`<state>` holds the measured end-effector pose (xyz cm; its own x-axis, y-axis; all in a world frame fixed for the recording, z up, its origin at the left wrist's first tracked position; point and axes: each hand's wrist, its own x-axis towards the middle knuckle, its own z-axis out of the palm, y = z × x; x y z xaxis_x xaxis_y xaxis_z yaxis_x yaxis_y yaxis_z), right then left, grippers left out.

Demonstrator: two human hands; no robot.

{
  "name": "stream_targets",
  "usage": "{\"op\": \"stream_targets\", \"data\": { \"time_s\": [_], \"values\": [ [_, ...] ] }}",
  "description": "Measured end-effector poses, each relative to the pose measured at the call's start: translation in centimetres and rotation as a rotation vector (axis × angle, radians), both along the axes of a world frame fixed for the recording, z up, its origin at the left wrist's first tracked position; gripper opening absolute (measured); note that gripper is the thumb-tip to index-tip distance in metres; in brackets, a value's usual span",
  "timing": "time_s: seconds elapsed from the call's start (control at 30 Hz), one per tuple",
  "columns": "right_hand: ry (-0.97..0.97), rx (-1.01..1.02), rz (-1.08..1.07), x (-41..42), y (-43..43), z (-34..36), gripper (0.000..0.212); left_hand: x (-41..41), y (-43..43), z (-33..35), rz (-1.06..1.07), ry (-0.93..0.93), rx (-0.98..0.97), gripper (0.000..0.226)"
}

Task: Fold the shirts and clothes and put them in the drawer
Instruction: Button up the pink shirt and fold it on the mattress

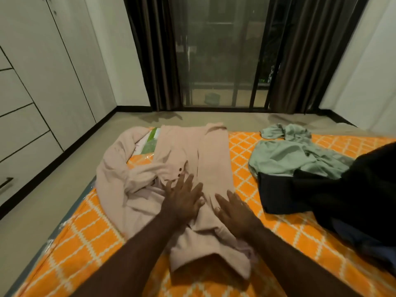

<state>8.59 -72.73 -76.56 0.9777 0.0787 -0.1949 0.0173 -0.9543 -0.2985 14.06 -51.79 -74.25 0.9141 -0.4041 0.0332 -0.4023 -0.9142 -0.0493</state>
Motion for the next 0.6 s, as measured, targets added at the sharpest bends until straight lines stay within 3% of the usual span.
{"op": "stream_targets", "data": {
  "time_s": [0.1,0.13,0.17,0.27,0.3,0.5,0.6],
  "values": [
    [-0.016,-0.058,0.021,-1.3,0.7,-0.5,0.118,-1.9,-0.5,-0.6,-0.098,-0.013,0.067,0.057],
    [-0.028,-0.071,0.019,-1.4,0.7,-0.7,0.125,-2.2,-0.5,-0.8,-0.126,-0.032,0.049,0.057],
    [-0.029,-0.075,0.010,-1.6,0.8,-0.5,0.122,-2.5,-0.4,-0.7,-0.122,0.023,0.050,0.057],
    [-0.029,-0.068,-0.001,-2.2,0.8,0.4,0.079,-2.7,0.3,-0.6,-0.128,0.070,0.054,0.059],
    [-0.048,-0.065,-0.020,-2.3,0.7,0.8,0.074,-2.9,0.5,-0.5,-0.127,0.080,0.044,0.060],
    [-0.066,0.124,-0.323,-3.1,0.5,2.4,0.079,-4.3,1.8,-0.9,-0.308,0.034,-0.032,0.075],
    [0.008,0.196,-0.330,-3.3,-0.1,2.7,0.076,-4.8,1.6,-1.3,-0.421,-0.027,-0.084,0.080]
  ]
}}
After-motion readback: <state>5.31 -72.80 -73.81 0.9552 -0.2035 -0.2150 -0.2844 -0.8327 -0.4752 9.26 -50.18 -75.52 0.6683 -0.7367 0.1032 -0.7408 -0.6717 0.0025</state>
